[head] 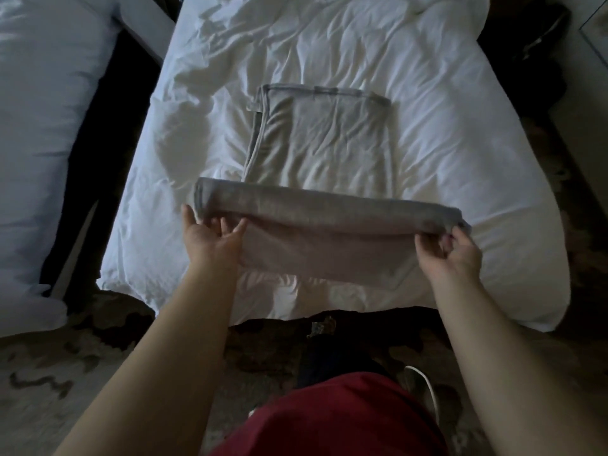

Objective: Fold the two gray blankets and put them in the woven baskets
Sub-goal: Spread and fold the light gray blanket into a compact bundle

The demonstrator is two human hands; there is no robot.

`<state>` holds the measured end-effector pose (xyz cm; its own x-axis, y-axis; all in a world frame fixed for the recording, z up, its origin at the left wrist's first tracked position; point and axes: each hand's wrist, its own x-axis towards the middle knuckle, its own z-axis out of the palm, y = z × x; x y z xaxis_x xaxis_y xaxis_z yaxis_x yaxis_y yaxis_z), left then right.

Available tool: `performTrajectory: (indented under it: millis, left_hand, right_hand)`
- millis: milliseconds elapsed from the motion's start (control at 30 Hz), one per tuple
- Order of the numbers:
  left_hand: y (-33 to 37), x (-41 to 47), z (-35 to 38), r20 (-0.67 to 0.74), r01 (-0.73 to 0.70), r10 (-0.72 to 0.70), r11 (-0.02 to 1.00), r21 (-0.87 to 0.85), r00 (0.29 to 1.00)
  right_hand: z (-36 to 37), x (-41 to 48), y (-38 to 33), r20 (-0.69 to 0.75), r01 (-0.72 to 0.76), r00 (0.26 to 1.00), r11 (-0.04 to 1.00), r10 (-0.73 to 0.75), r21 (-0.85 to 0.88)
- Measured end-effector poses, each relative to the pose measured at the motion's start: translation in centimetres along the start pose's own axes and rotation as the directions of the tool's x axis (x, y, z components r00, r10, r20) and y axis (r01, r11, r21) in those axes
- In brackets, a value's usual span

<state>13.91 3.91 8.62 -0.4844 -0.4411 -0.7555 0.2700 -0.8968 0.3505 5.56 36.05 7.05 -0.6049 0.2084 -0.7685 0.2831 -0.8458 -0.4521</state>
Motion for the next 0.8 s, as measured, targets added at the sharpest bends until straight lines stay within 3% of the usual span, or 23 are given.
performTrajectory:
  millis: [167, 333, 433, 533, 800]
  left_hand:
    - [-1.9, 5.5, -0.7, -0.255, 0.003, 0.037, 0.988, 0.155, 0.966]
    - [-5.2, 8.7, -4.3, -0.415, 0.159, 0.019, 0.907, 0.389, 0.909]
    - [-6.8, 9.4, -5.8, -0.488, 0.273, -0.031, 0.858, 0.436, 0.873]
    - [-7.7, 10.6, -6.6, -0.524, 0.332, -0.069, 0.841, 0.427, 0.849]
    - [-8.0, 14.1, -7.8, -0.454, 0.329, -0.157, 0.885, 0.328, 0.877]
  right_hand:
    - [1.2, 7.4, 1.7, -0.166, -0.145, 0.980, 0.961, 0.107, -0.236]
    - [-3.4, 10.8, 5.1, -0.389, -0.404, 0.882, 0.852, 0.266, -0.332]
    - [-5.8, 11.1, 6.7, -0.470, -0.510, 0.824, 0.778, 0.318, -0.367]
    - [-7.3, 12.1, 7.5, -0.481, -0.504, 0.816, 0.802, 0.320, -0.320]
    - [-8.7, 14.6, 10.1, -0.373, -0.412, 0.866, 0.898, 0.334, -0.152]
